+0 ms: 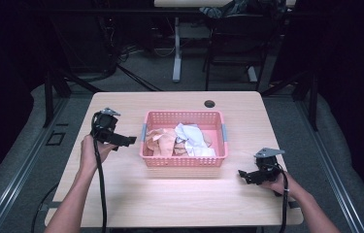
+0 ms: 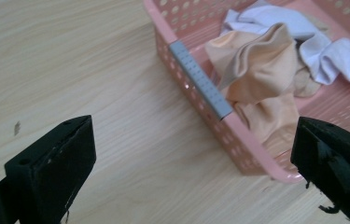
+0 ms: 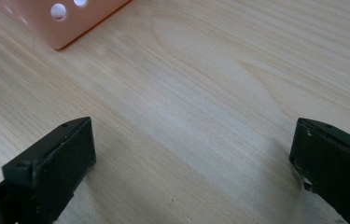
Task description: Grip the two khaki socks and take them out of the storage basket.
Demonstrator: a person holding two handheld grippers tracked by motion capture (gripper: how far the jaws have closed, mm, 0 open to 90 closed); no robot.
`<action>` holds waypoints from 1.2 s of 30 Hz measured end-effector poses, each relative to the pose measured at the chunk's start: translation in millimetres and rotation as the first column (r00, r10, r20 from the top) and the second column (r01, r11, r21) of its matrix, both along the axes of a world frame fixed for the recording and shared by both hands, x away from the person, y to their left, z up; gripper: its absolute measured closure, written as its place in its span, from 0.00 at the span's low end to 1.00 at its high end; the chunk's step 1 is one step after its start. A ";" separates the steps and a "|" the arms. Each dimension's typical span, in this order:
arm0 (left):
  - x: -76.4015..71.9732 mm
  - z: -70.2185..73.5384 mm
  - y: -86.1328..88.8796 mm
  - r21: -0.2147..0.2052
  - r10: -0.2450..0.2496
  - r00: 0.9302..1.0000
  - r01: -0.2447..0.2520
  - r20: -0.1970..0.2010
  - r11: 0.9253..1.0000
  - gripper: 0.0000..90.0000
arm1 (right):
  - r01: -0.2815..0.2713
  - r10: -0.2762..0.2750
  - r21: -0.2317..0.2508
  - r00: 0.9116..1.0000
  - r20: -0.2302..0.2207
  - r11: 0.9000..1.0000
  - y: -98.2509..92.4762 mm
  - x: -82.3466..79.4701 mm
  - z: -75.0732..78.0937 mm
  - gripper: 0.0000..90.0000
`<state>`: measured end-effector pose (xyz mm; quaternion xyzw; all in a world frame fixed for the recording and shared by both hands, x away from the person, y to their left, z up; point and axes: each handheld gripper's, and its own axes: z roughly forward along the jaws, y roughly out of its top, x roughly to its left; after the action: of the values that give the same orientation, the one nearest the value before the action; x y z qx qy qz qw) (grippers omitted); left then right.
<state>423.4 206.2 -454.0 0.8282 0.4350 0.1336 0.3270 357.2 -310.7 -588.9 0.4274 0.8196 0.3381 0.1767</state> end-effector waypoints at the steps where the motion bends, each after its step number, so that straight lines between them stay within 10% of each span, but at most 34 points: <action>1: 1.4 1.2 -3.5 0.004 -0.012 1.000 0.012 0.002 1.000 0.00 | 0.000 0.000 0.000 1.000 0.000 1.000 0.0 0.0 0.0 0.00; 21: 30.7 -9.8 -57.5 -0.008 -0.138 0.990 0.138 -0.025 0.990 0.04 | 0.000 0.000 0.000 1.000 0.000 1.000 0.0 0.0 0.0 0.00; 36: 48.0 -31.0 -75.6 0.094 -0.156 0.984 0.164 -0.088 0.982 0.24 | -0.001 0.001 0.001 1.000 -0.001 1.000 -0.1 0.0 0.0 0.00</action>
<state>471.4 130.6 -485.0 0.8808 0.3723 0.0952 0.2767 357.2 -310.8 -588.9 0.4272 0.8197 0.3383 0.1762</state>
